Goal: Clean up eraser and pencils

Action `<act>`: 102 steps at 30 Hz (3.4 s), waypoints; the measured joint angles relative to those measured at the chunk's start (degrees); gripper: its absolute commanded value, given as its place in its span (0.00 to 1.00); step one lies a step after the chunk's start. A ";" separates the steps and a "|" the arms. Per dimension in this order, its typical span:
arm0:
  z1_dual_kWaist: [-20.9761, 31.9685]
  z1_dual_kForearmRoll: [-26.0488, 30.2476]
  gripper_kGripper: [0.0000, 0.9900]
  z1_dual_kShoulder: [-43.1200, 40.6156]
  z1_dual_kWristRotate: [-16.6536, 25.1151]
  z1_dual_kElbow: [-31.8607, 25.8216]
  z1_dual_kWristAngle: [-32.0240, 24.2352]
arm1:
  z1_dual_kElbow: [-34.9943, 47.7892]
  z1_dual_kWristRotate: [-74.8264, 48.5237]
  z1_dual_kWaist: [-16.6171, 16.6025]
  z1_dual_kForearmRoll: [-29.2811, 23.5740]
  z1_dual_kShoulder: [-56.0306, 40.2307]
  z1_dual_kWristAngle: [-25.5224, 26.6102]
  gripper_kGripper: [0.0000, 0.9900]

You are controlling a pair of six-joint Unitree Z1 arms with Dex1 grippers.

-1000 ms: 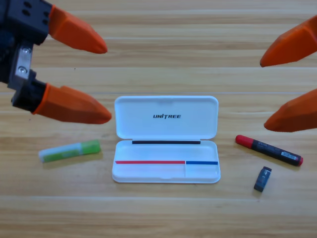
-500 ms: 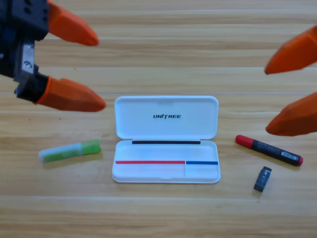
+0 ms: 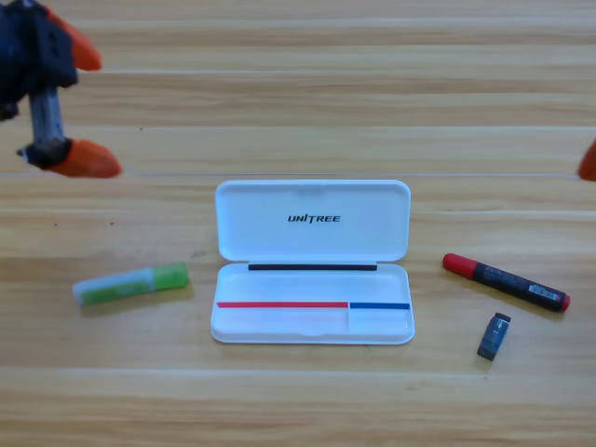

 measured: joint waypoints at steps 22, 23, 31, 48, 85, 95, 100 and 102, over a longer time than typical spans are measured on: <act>23.18 10.51 0.91 19.56 13.66 -4.75 -17.01 | 0.43 29.37 -3.69 2.85 27.20 1.53 0.93; 23.19 10.51 0.92 20.34 13.51 -4.75 -17.08 | 0.25 30.05 -3.71 2.82 27.41 1.58 0.92; 22.49 6.86 0.98 23.18 12.09 -4.57 -15.09 | -0.21 37.11 -3.75 1.93 30.12 2.51 0.90; 18.99 -3.71 0.97 25.99 13.13 4.25 -12.10 | 4.75 47.32 -3.75 -8.34 32.72 4.88 0.88; 16.66 -11.78 0.94 28.68 13.14 9.81 -12.10 | 7.61 49.81 -3.87 -13.68 37.37 7.18 0.24; 16.66 -14.45 0.93 28.75 13.14 11.68 -12.10 | 7.63 49.80 -3.85 -13.68 37.42 6.88 0.08; 16.65 -14.81 0.88 29.04 13.19 11.74 -12.10 | 7.63 49.80 -3.67 -13.74 37.42 5.19 0.11; 16.65 -15.20 0.85 29.36 13.38 11.74 -12.10 | 7.63 49.78 -3.62 -13.75 37.42 4.43 0.30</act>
